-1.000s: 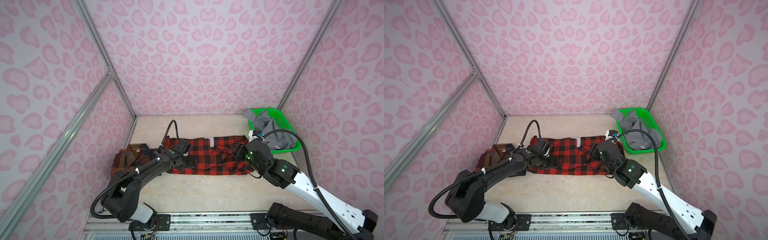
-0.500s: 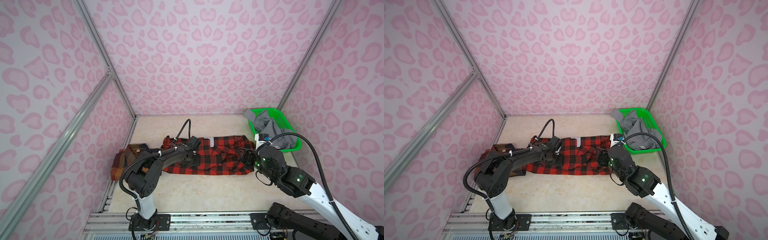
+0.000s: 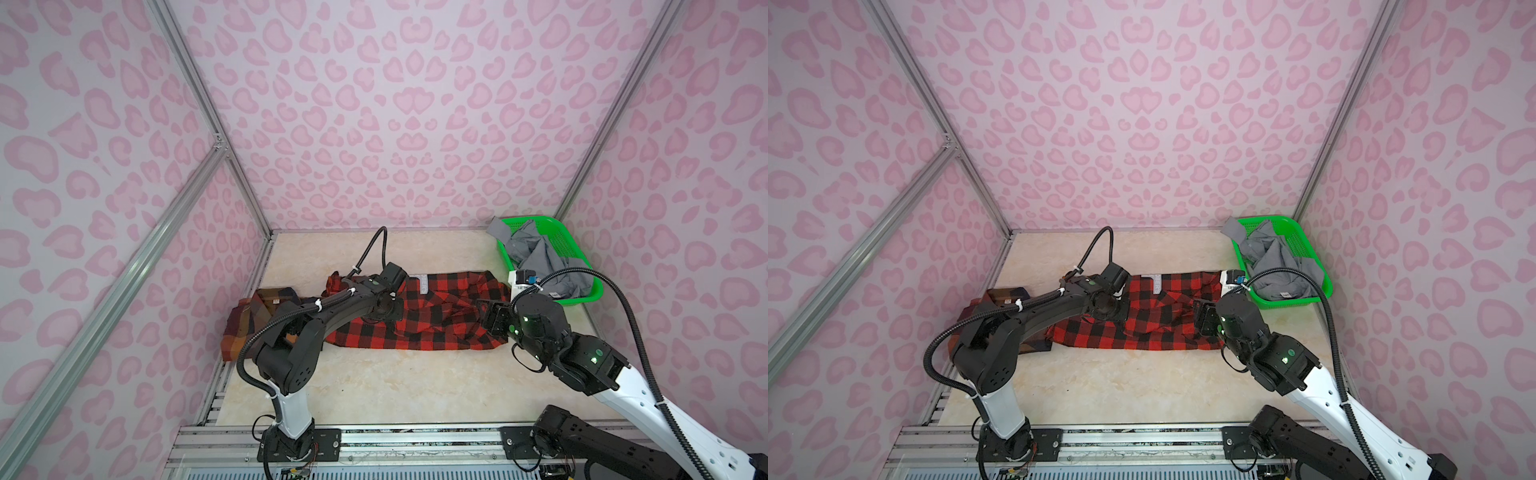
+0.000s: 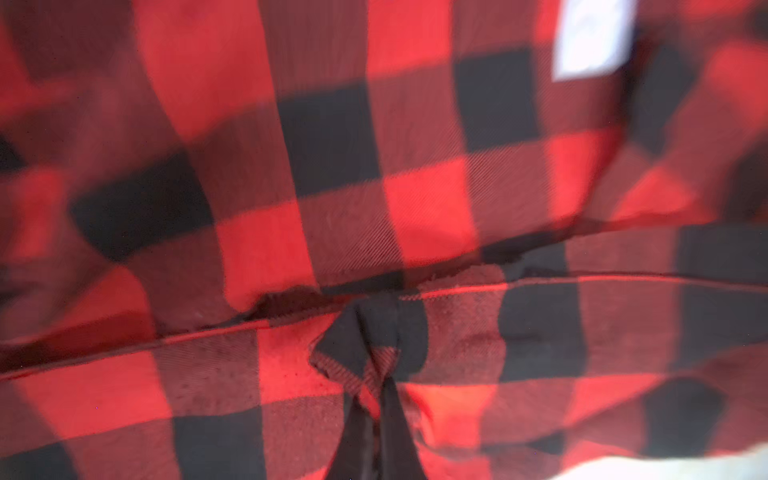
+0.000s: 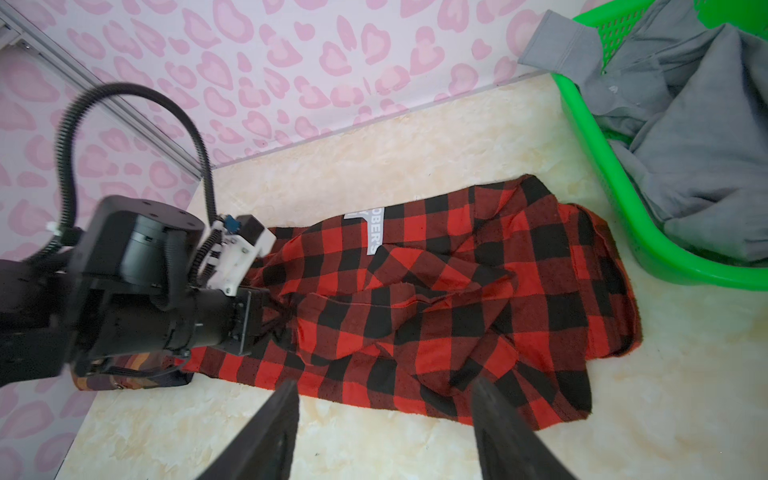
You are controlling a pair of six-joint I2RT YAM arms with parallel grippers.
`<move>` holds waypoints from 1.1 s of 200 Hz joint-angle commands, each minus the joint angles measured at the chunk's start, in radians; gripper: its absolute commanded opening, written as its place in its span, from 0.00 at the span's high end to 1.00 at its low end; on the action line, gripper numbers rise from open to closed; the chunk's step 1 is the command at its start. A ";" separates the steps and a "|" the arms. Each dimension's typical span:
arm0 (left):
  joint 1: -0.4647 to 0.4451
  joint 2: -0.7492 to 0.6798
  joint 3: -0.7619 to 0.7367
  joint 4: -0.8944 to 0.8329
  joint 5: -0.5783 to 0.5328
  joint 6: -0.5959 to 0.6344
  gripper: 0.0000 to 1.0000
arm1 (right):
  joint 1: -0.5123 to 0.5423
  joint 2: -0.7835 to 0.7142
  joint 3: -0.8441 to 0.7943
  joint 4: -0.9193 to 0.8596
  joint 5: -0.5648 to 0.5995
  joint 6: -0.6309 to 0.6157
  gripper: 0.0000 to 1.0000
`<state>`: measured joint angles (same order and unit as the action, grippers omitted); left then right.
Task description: Fold and stack the long sleeve shirts
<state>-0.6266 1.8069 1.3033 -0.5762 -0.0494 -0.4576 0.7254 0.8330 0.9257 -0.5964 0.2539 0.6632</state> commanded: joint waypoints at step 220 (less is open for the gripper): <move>-0.104 -0.881 -0.454 0.858 0.042 0.816 0.96 | -0.435 0.099 -0.336 0.195 -0.488 0.003 0.41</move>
<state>-0.7315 0.9974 0.9524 0.0948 -0.0219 0.2924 0.2916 0.9104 0.6189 -0.4644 -0.2092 0.6712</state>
